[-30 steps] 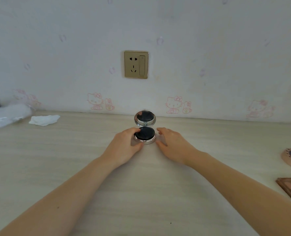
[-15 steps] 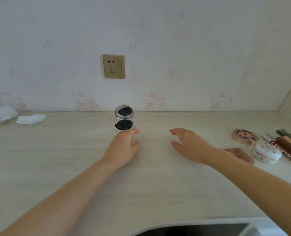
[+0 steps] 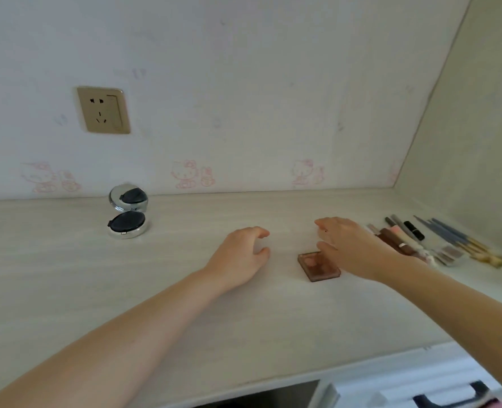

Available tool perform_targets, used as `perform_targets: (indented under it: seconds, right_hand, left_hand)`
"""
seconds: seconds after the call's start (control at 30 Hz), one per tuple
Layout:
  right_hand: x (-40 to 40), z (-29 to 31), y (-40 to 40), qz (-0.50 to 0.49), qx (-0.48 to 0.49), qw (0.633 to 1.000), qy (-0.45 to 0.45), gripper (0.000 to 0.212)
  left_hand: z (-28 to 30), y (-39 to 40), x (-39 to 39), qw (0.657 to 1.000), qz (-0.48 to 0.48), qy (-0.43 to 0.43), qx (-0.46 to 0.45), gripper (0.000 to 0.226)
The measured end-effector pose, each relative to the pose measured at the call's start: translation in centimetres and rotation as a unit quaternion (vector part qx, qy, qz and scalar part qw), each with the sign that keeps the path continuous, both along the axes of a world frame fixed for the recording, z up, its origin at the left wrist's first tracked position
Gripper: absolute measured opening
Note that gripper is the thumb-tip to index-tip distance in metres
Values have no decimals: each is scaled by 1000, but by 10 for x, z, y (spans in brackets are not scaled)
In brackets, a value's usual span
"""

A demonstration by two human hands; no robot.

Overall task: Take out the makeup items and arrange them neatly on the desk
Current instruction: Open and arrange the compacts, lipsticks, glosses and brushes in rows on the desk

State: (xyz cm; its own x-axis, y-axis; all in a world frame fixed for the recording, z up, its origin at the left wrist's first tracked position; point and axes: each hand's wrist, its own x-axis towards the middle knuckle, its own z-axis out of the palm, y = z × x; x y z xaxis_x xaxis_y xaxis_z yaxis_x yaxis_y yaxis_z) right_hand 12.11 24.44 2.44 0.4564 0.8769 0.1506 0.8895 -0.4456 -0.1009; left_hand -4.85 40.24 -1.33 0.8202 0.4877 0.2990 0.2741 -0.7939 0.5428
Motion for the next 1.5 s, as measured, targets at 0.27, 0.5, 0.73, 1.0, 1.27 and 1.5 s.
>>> perform_targets:
  seconds: [0.27,0.5,0.73,1.0,1.27,1.5]
  right_hand:
    - [67,14,-8,-94,-4,994,59,45]
    - [86,11,6,-111,-43,989,88,48]
    - [91,1,12,-107,-27,989,103,40]
    - [88,8,25,-124,72,979,142,43]
    - [61,30,37,-68,152,969,182,41]
    - [4,33,39,0,249,941,229,19]
  left_hand:
    - [8,-14,84,998,-49,28,-20,41]
    - [8,-19,128,993,-62,77,-59,60]
    - [6,-25,139,993,-69,47,-79,38]
    - [6,-22,139,992,-56,-17,-111,38]
    - [27,0,111,960,-34,-119,-251,49]
    - [41,15,59,900,21,-209,-381,63]
